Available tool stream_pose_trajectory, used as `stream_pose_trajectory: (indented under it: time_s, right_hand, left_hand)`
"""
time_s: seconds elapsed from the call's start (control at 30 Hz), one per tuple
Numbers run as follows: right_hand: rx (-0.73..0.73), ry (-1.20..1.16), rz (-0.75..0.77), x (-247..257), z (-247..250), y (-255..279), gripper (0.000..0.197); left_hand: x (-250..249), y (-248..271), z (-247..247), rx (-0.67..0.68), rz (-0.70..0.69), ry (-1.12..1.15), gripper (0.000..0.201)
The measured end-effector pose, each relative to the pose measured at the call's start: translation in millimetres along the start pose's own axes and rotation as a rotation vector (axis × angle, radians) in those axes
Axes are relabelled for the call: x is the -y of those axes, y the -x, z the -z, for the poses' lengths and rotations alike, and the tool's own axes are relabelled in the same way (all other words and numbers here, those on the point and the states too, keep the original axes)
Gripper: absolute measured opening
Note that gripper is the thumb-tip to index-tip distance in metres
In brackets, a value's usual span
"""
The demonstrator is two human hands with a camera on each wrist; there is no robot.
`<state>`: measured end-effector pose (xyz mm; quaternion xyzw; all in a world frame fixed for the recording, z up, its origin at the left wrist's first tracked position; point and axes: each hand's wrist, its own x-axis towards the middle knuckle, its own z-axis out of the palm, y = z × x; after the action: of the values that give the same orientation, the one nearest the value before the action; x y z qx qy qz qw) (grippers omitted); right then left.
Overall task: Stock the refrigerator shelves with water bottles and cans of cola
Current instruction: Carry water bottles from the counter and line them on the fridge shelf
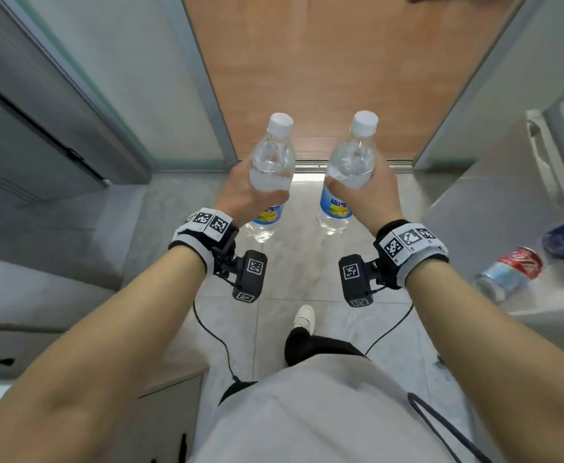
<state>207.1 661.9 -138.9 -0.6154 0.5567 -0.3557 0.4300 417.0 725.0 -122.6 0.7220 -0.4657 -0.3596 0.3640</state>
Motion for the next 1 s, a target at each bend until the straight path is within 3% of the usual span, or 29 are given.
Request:
stream_pose_trajectory:
  time_s: [0.4,0.67,0.77,1.0]
  right_hand:
    - [-0.192,-0.07,-0.035,12.9,1.3,-193.0,0.056]
    - [-0.423,0.037,-0.136,4.1,23.4,-300.6,0.052]
    - [-0.547,0.047,-0.197,6.8,38.0,-332.1,0.054]
    - [-0.892,0.034,-0.27,19.2,90.3,-365.0,0.051]
  left_hand:
    - [-50.7,-234.5,3.0,0.151,-0.093,0.041,0.057]
    - [-100.3,-403.2,-53.6,0.429,-0.196,0.034,0.059]
    - [-127.3,-455.5,-76.6,0.559,-0.241,0.028,0.051]
    - [-196.7,-524.5,-153.7,0.807,-0.378,0.033,0.052]
